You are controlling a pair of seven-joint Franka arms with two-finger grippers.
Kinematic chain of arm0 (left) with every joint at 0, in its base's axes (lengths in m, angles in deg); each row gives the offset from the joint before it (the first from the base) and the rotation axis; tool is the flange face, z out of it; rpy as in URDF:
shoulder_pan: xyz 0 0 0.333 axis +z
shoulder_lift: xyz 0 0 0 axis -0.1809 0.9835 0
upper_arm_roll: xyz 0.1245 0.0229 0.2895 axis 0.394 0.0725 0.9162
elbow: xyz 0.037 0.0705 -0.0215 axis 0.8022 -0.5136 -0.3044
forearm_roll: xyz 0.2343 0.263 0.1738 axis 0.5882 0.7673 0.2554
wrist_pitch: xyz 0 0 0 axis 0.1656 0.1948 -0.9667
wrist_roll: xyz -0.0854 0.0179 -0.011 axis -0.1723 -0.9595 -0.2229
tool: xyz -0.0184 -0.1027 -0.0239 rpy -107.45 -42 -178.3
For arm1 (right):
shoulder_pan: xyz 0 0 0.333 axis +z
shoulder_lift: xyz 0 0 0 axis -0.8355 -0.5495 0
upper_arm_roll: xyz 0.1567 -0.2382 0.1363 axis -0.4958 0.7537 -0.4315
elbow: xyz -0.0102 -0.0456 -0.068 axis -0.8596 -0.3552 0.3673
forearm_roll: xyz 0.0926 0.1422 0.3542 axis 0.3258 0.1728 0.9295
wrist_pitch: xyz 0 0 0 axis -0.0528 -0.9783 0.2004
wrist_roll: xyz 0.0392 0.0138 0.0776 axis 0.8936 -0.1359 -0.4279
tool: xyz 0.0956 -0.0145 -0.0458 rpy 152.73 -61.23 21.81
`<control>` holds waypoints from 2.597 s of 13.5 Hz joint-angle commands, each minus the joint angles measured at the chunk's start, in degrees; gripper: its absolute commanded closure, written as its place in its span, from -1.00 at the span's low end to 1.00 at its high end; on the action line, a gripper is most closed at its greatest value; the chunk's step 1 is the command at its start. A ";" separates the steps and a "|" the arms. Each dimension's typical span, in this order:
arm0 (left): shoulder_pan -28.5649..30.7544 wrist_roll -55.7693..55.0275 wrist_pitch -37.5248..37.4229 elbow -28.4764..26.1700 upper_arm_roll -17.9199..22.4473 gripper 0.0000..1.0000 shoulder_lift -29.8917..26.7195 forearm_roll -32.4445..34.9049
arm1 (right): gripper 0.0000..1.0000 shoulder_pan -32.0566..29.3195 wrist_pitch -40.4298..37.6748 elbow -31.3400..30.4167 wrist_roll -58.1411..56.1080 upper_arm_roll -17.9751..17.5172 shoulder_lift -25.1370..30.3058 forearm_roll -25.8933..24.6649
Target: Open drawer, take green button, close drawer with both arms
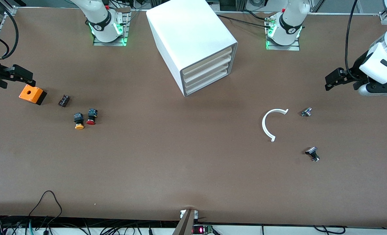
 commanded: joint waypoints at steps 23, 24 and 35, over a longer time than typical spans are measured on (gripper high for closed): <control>-0.14 0.24 -0.79 2.46 -0.30 -1.00 1.44 -0.36 | -1.00 2.06 0.48 0.58 6.90 -0.62 -0.09 0.25; -0.14 0.33 -0.71 2.46 -0.31 -1.00 1.61 -0.44 | -1.00 2.59 0.48 1.19 6.90 -0.62 -0.53 0.07; 1.97 0.68 -5.88 2.46 -0.22 -1.00 3.98 -12.57 | -1.00 2.77 -1.01 5.24 6.90 -0.53 -6.32 1.04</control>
